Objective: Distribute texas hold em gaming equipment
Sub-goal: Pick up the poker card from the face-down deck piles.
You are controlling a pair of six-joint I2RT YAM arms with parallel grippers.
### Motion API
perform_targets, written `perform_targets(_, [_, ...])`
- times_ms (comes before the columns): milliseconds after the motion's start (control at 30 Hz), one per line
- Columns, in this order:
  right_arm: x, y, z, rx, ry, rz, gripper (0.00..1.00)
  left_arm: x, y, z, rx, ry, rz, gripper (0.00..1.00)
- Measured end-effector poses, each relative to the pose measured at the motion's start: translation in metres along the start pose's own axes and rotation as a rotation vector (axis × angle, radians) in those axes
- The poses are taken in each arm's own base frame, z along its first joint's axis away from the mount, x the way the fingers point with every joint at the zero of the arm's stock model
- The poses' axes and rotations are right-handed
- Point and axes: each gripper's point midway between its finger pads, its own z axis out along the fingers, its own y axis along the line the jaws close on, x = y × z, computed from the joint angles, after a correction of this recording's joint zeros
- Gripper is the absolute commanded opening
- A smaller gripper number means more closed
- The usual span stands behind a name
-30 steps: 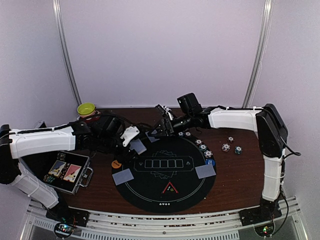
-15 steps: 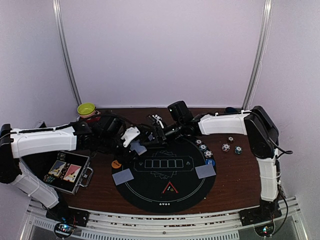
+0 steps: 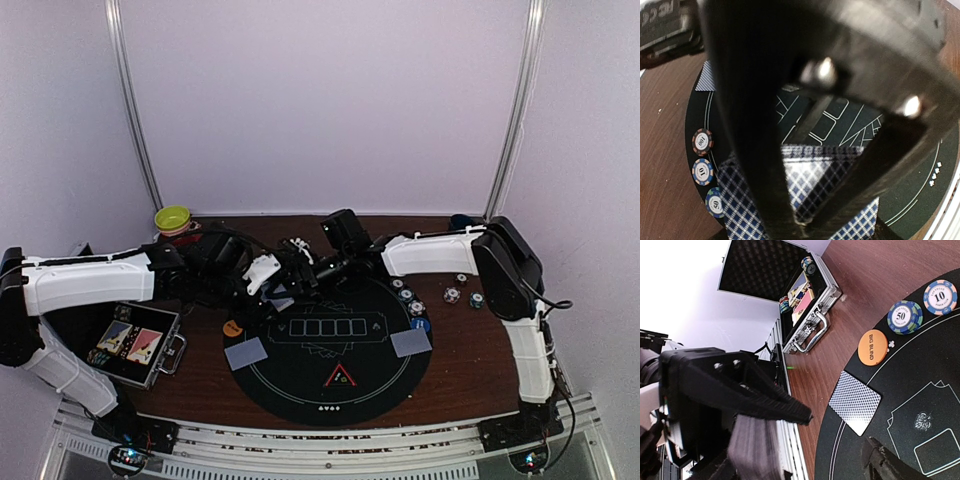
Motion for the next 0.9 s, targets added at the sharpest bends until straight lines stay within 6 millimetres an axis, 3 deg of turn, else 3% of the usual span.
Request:
perform_targets(400, [-0.005,-0.010,0.007,0.050,-0.005,-0.001,0.57,0.004,0.001,0.003,0.000,0.017,-0.005,0.63])
perform_targets(900, [-0.009,-0.014,-0.008,0.062,-0.010,-0.026,0.42,0.013,0.003,0.006,-0.007,0.049,-0.008,0.63])
